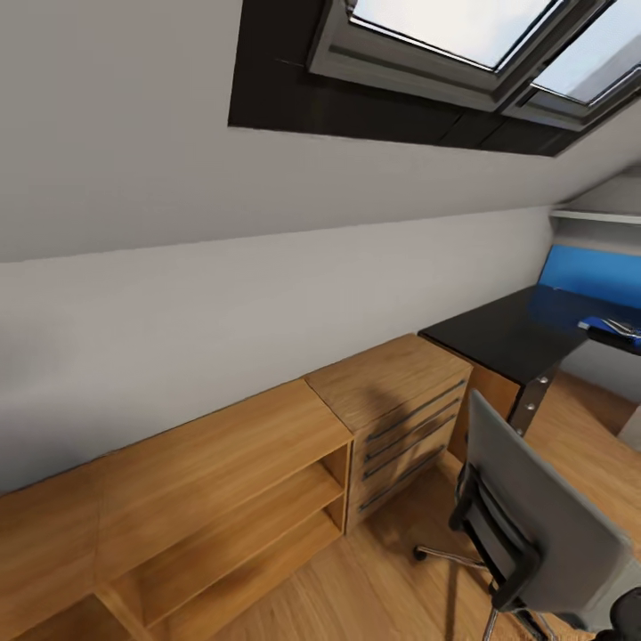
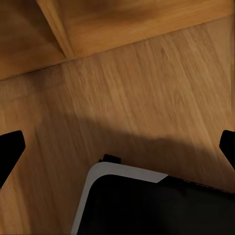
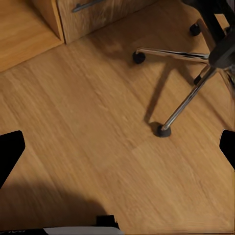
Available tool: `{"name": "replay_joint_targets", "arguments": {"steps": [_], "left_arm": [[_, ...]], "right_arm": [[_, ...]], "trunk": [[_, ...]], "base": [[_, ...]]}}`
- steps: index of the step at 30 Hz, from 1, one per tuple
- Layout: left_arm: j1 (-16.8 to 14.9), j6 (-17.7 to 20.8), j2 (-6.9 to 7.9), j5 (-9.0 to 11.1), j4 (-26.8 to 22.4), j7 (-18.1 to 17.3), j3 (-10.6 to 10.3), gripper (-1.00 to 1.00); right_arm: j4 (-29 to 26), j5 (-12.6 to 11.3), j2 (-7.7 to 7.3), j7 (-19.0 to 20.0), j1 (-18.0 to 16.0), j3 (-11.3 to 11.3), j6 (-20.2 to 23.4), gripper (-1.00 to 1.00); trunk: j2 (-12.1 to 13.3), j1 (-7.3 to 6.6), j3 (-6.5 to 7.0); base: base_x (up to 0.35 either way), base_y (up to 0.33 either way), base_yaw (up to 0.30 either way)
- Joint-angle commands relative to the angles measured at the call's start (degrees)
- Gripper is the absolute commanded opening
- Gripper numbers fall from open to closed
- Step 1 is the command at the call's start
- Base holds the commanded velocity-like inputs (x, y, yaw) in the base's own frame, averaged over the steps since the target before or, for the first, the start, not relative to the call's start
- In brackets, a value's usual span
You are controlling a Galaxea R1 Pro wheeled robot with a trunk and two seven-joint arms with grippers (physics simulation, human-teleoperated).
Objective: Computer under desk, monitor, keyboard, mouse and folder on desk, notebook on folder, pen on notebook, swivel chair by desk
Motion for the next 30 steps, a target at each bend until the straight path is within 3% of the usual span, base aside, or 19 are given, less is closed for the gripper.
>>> {"name": "replay_joint_targets", "arguments": {"steps": [1,30], "left_arm": [[-0.03,-0.14,-0.02,-0.04,0.02,-0.18,0.34,1.0],[-0.03,-0.14,-0.02,-0.04,0.02,-0.18,0.41,1.0]], "right_arm": [[0.12,-0.16,0.02,-0.34,-0.07,0.49,-0.16,1.0],[0.12,-0.25,-0.05,-0.34,-0.07,0.47,-0.16,1.0]], "trunk": [[-0.1,0.03,-0.07],[-0.1,0.03,0.43]], "base": [[-0.003,0.027,-0.257],[0.0,0.004,-0.264]]}}
